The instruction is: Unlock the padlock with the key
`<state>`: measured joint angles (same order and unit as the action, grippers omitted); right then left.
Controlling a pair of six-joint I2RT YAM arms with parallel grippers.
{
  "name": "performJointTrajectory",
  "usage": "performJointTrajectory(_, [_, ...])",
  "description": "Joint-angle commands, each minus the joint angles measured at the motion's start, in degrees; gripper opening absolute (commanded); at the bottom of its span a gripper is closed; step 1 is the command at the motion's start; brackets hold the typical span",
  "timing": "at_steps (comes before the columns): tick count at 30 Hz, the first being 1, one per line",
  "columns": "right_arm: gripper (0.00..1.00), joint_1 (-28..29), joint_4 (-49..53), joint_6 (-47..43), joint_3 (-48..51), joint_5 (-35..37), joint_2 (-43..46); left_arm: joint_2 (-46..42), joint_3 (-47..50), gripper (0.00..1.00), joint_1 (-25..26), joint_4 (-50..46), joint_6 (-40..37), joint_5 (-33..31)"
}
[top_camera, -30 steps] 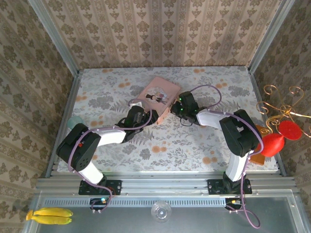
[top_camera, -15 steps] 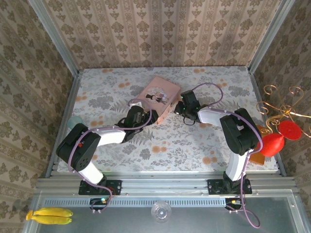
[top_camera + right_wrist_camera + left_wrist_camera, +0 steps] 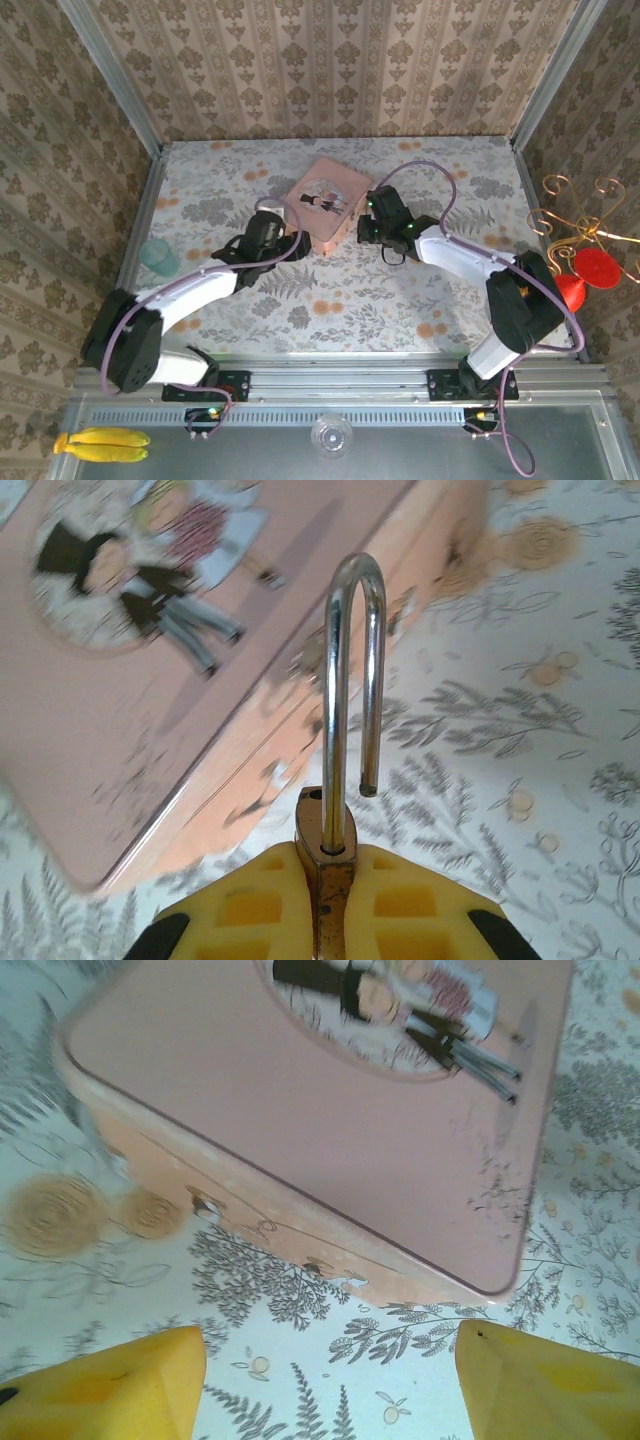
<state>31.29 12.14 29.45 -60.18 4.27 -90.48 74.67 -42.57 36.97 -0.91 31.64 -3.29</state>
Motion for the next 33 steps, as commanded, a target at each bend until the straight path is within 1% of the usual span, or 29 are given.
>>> performJointTrajectory(1, [0.00,2.5,6.1,-4.9,-0.5,2.0,4.4,-7.4,3.0,0.69,-0.6,-5.1,-7.5,-5.2])
performJointTrajectory(3, [0.00,4.4,7.9,-6.1,0.1,2.5,6.7,-12.7,6.1,0.70,-0.8,-4.7,-8.9,-6.7])
performJointTrajectory(6, [0.00,6.2,10.1,-6.7,1.3,2.5,9.5,-19.2,10.9,0.71,-1.0,-3.8,-10.9,-7.2])
performJointTrajectory(10, [0.00,7.9,13.4,-6.6,3.0,2.4,14.1,-26.7,15.8,0.71,-1.1,-6.0,-12.6,-7.0])
performJointTrajectory(11, [0.00,8.2,14.1,-6.5,3.8,2.5,15.3,-29.2,17.1,0.71,-1.0,-6.0,-12.7,-6.0])
performJointTrajectory(14, [0.00,9.1,15.3,-5.3,6.2,2.9,18.6,-36.7,22.6,0.73,-1.0,-1.3,-14.7,1.1])
performJointTrajectory(18, [0.00,10.3,16.2,-3.9,9.3,2.8,21.2,-43.3,26.1,0.73,-1.0,-1.6,-14.9,2.3])
performJointTrajectory(25, [0.00,11.1,14.7,-1.6,13.5,1.6,23.1,-49.7,28.9,0.74,-0.9,-2.0,-13.6,3.6])
performJointTrajectory(33, [0.00,11.1,12.8,-1.8,15.0,-0.1,19.7,-51.2,29.0,0.75,-0.8,-3.7,-13.6,4.1])
